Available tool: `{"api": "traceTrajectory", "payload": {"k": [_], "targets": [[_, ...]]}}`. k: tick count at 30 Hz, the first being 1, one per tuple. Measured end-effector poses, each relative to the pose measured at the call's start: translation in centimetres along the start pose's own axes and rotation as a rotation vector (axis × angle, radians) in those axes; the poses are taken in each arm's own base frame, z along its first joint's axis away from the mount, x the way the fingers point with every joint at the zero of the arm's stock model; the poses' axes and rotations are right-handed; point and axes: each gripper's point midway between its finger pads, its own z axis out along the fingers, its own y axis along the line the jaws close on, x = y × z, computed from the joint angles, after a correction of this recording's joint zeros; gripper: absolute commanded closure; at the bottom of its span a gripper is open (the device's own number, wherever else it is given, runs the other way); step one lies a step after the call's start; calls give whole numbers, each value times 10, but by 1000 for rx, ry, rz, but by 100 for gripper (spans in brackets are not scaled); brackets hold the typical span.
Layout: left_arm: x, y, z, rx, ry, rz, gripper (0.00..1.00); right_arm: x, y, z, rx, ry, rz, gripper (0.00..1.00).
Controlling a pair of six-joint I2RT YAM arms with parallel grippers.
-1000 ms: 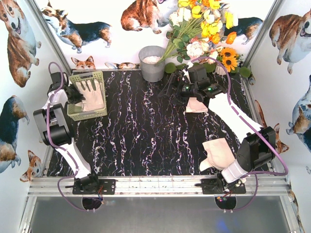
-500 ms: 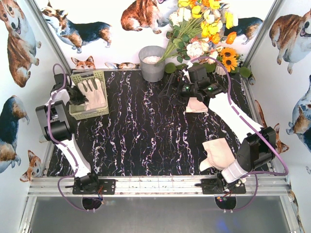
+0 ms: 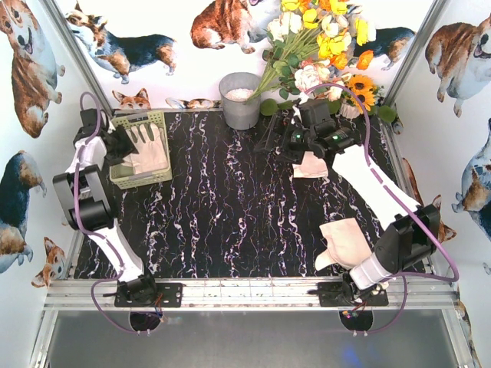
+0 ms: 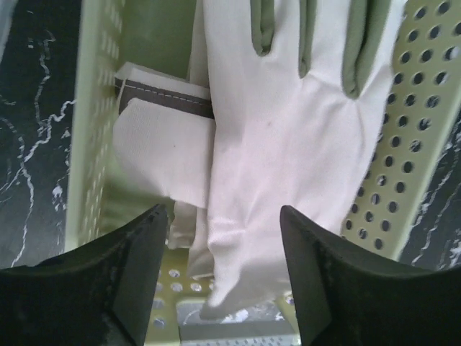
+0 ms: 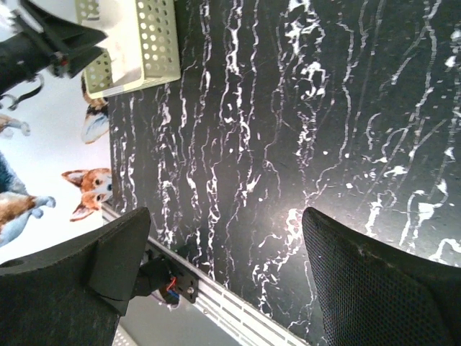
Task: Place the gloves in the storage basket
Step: Place the glove in the bin, then pick up the glove from the center of the board.
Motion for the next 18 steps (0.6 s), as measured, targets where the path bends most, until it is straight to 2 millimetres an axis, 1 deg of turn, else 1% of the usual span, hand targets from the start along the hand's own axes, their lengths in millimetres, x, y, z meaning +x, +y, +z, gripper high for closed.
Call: {"api": "traceTrajectory", "payload": {"k": [4,6,8,12,15,18], "targets": [[-17,-4,-26,-19,-72,14,27,-2,-2,-10,25,-26,-21,11],[-26,-6,-40,-29,-113,21,23,-4,-2,-18,35,-46,-31,11],[-33,-7,-56,-37,-155,30,21,-5,-1,-27,38,-65,-42,11],[-38,-9,-86,-56,-221,55,17,-4,-1,-47,53,-99,-69,10],[-43,-10,-107,-68,-271,72,13,1,-7,-61,77,-115,-89,10],[-50,-11,-129,-93,-320,97,9,7,-18,-73,111,-121,-96,9]]}}
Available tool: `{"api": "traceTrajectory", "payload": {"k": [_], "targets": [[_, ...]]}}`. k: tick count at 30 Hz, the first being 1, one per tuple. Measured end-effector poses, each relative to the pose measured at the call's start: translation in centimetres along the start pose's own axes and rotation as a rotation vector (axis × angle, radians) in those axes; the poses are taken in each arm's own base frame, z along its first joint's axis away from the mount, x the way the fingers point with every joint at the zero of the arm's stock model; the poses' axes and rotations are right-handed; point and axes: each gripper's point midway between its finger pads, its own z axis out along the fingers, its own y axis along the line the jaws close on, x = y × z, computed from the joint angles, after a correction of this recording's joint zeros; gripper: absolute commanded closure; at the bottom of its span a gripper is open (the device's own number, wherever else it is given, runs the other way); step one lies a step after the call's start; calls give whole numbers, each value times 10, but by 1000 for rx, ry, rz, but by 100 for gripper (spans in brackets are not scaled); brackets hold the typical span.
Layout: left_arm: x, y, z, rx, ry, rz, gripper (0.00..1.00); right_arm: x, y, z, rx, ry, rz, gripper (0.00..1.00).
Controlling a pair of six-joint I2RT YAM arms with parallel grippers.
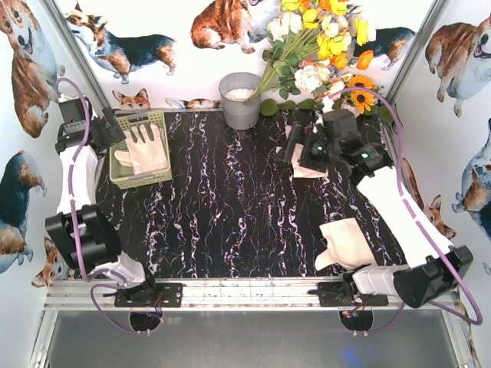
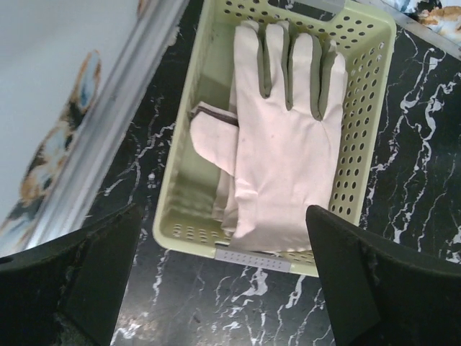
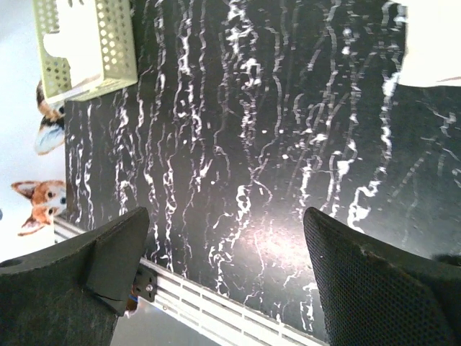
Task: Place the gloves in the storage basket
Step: Pick up the glove from the center of the board.
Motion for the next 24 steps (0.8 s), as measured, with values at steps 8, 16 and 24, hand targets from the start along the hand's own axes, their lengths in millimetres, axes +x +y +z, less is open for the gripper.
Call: {"api": "traceTrajectory", "payload": {"k": [8,16,24], "targets": [[-31,-3,-51,-33,-111,73,8,-14,-67,-29,174,-39,114,8],[-2,-69,-92,104,-129,136,9,4,-134,-13,363,57,187,14],[120,-165,-101,308,79,197,10,29,-184,50,497,329,93,17]]}}
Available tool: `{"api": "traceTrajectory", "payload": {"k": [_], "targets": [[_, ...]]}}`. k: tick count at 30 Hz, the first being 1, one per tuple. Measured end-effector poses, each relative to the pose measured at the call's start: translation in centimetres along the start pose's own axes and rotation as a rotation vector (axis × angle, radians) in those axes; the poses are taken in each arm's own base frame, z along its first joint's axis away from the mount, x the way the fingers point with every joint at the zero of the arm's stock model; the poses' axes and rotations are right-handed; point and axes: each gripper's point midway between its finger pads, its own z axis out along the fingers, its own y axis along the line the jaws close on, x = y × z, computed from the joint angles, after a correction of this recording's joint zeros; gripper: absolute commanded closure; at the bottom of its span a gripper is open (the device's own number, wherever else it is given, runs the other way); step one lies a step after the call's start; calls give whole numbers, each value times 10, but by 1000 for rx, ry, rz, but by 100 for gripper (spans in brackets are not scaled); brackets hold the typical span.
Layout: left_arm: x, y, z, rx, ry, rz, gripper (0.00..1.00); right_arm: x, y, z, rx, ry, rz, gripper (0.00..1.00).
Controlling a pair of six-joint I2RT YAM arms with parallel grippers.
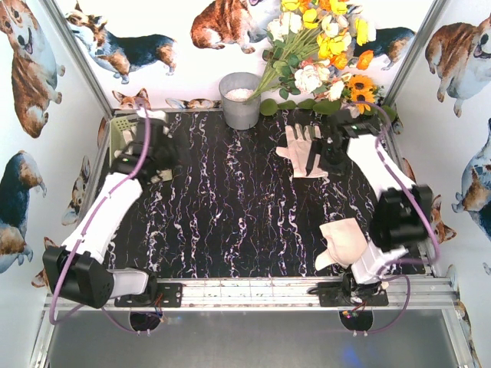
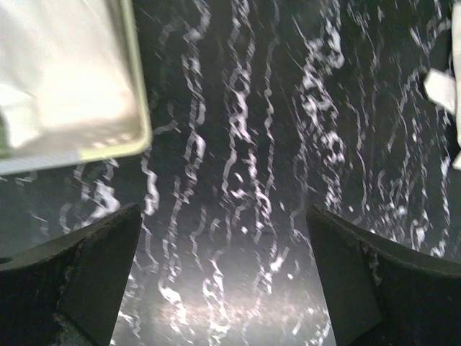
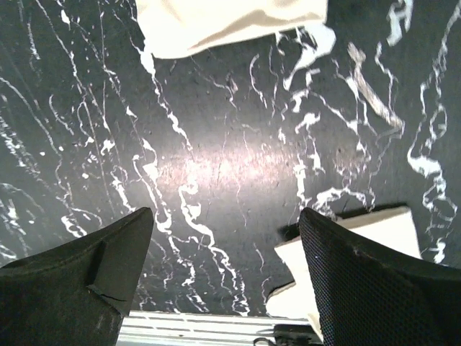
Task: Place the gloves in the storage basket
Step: Pick up the glove from the center of the board.
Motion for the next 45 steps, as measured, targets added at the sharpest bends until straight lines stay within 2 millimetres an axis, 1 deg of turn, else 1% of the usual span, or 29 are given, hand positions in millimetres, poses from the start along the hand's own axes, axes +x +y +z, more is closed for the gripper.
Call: {"api": "traceTrajectory", "payload": {"k": [2,3,4,6,8,11,16,18,24,27,29,32,35,36,39,42,45], "targets": [[17,-16,1,23,31,2,10,-7,3,13,19,27,-40,20],[21,-23,1,34,38,1,10,-10,5,19,26,37,-51,21],[24,-30,0,45,40,2,10,-11,7,25,31,48,-58,21],[25,-41,-1,64,33,7,9,-8,7,35,47,78,-57,21],[26,-47,-1,71,30,12,9,0,3,40,81,114,-31,21],[28,-48,1,64,32,11,9,16,-8,46,139,153,39,22],[26,-45,3,47,18,1,9,62,-31,59,239,264,142,25],[28,-43,4,43,18,-4,9,75,-39,60,279,294,173,26],[36,-39,7,28,32,-9,9,95,-52,50,355,290,267,27],[40,-36,6,20,33,-16,9,108,-59,43,396,293,325,27],[40,-34,3,17,29,-24,9,114,-64,40,428,294,355,28],[39,-34,1,17,19,-33,9,115,-69,37,465,276,389,30],[38,-34,0,16,16,-36,9,114,-71,37,484,254,419,35],[38,-34,0,16,16,-36,9,115,-72,38,488,250,429,35],[38,-34,0,16,16,-36,9,123,-75,40,505,264,446,42],[38,-34,0,16,16,-36,9,126,-76,42,513,274,453,43],[39,-33,1,14,20,-35,9,126,-75,48,507,279,457,50]]}}
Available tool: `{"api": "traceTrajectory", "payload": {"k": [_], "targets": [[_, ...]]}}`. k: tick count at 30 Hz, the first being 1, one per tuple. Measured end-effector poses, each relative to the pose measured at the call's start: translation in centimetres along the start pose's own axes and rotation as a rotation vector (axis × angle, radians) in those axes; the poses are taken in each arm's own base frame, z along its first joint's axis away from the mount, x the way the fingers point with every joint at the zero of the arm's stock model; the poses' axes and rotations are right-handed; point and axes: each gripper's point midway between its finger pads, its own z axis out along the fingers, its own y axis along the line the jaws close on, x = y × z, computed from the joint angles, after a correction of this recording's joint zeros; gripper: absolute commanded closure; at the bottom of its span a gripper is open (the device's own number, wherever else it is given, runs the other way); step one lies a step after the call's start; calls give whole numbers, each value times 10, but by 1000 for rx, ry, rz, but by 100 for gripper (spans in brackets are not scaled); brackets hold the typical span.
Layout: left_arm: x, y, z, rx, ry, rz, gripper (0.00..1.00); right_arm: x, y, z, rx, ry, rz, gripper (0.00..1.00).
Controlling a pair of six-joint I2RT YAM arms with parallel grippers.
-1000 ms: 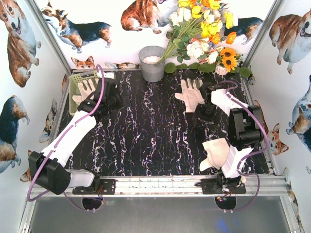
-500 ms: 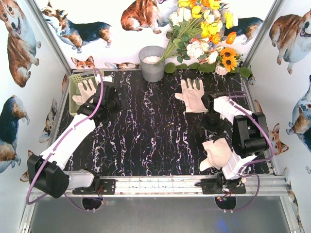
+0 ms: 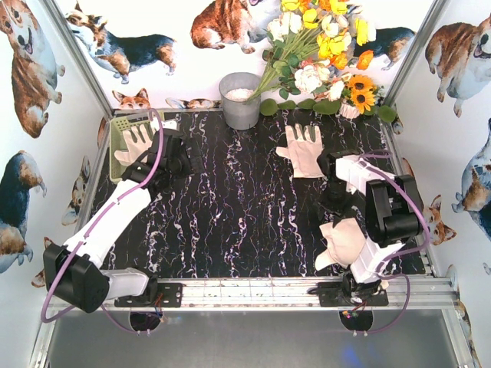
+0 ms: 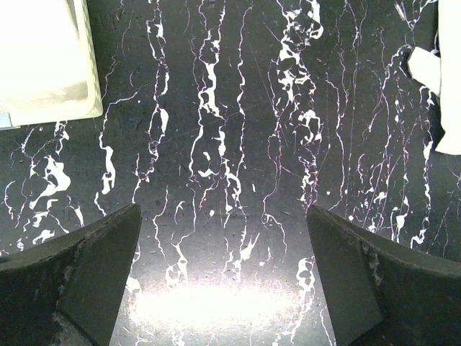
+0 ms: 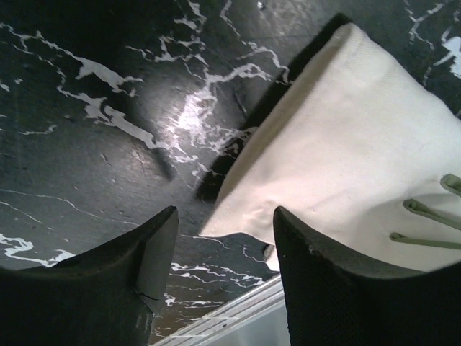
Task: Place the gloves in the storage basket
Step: Pick up the glove from the center of the board.
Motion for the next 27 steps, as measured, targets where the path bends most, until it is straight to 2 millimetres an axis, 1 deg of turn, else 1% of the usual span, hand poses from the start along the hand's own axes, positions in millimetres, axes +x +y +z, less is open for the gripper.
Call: {"api": "traceTrajectory", "payload": {"k": [1,3,8,9,10,12,16,19,21,23,24,25,27], "targets": [[1,0,1,-1,2,1,8,0,2,2,-3,4,0,54],[2,0,2,-3,7,2,9,1,5,5,-6,19,1,57],[4,0,4,-4,15,3,8,7,7,13,-5,50,-1,61],[4,0,4,-3,17,4,9,8,6,13,-5,55,-2,65],[5,0,4,-2,20,4,9,9,7,13,-6,59,-2,73],[6,0,5,0,25,5,8,12,6,15,-5,69,-5,99],[11,-3,8,15,48,9,8,24,0,19,1,115,-15,100],[15,-8,9,42,69,14,9,31,-2,18,-12,138,-23,100],[17,-13,11,67,82,23,9,32,2,12,-46,142,-23,100],[19,-19,13,98,95,37,9,29,12,-2,-110,132,-19,100],[20,-23,14,113,101,42,9,26,18,-13,-151,125,-15,100],[20,-26,16,124,107,48,9,22,28,-28,-213,112,-10,100],[19,-31,18,140,112,55,9,11,53,-64,-352,72,-2,100]]}}
